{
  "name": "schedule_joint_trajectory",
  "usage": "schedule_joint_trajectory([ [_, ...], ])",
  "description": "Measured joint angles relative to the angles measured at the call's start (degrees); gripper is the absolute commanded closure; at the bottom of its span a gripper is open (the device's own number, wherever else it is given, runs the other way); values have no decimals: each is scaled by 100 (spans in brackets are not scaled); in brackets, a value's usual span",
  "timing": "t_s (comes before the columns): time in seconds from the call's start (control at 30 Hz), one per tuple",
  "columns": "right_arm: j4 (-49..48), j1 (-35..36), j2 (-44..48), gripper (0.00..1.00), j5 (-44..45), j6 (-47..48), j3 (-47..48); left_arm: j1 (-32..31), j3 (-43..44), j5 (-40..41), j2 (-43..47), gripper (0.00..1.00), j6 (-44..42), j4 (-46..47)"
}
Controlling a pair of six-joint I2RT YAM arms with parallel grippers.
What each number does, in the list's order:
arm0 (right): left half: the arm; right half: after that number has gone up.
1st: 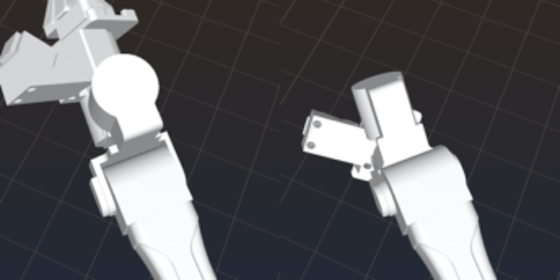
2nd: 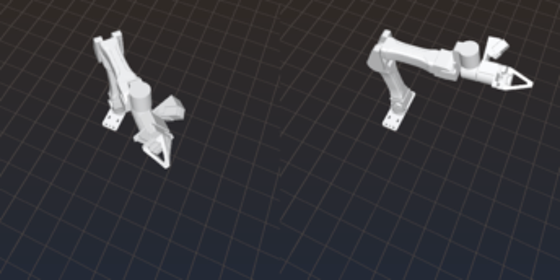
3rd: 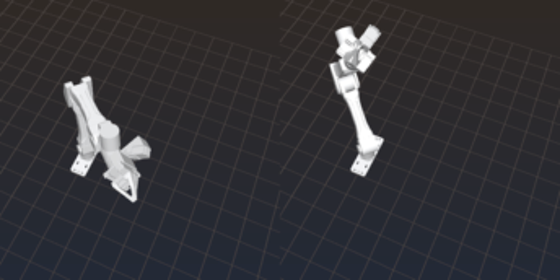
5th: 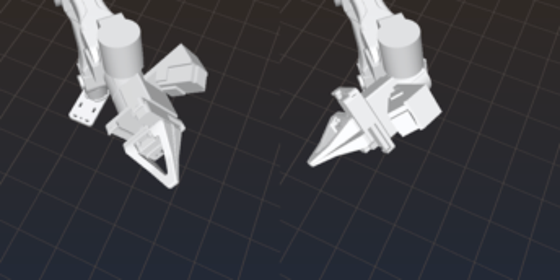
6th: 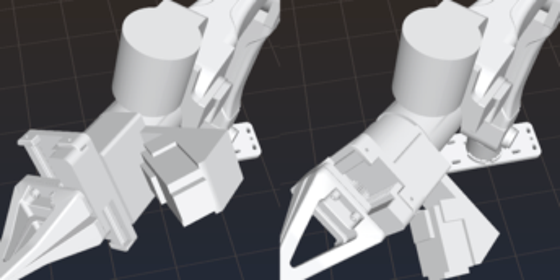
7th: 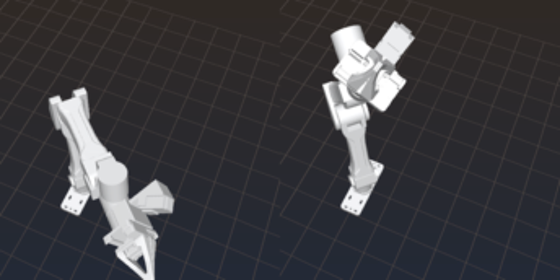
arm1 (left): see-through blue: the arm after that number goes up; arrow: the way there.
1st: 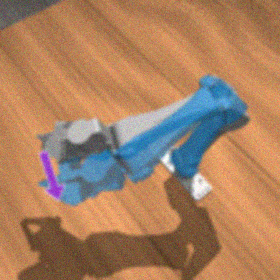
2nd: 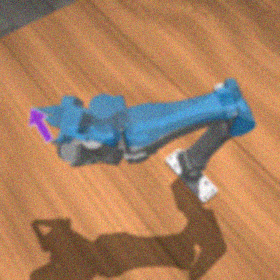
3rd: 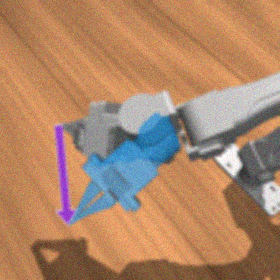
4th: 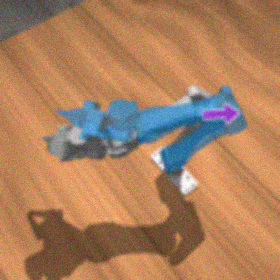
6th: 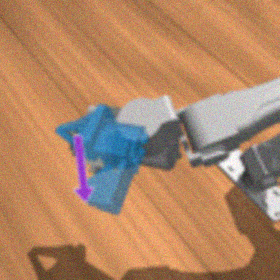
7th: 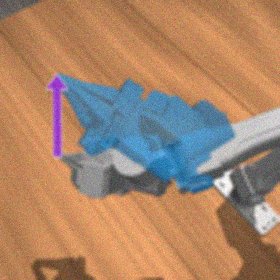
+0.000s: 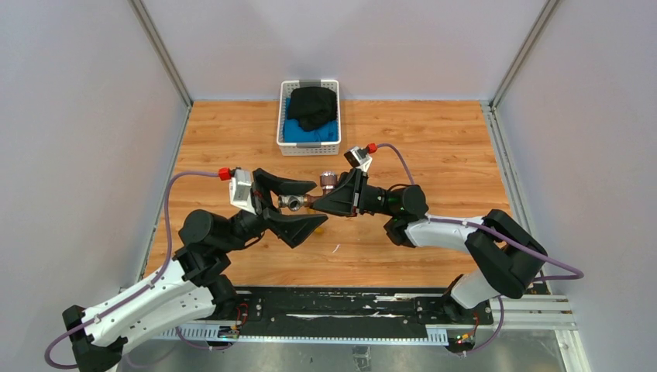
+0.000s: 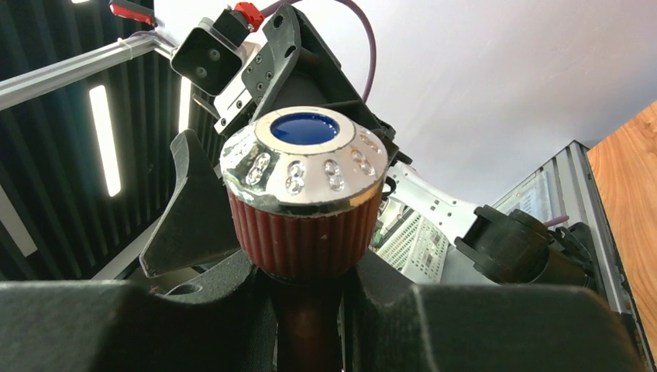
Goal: Install the water faucets
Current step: Install the water faucet onto the adaptor.
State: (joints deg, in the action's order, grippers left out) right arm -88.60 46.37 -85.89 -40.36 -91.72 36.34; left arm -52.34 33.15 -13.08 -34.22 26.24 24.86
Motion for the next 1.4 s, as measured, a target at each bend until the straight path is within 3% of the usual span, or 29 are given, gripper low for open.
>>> schedule_joint_trajectory([
  [0.8,68,-348,234,100,179,177,-232,-42,662,1650,291,0,446,-1266],
  [0.93,195,-492,400,100,186,358,-284,-44,866,2138,433,0,721,-1818],
  [1.17,1650,-699,1467,100,297,1853,-350,-52,1554,2990,691,0,1891,-3047],
  [1.4,3464,-706,2402,100,640,3624,-81,-52,1178,2957,481,0,3333,-3228],
])
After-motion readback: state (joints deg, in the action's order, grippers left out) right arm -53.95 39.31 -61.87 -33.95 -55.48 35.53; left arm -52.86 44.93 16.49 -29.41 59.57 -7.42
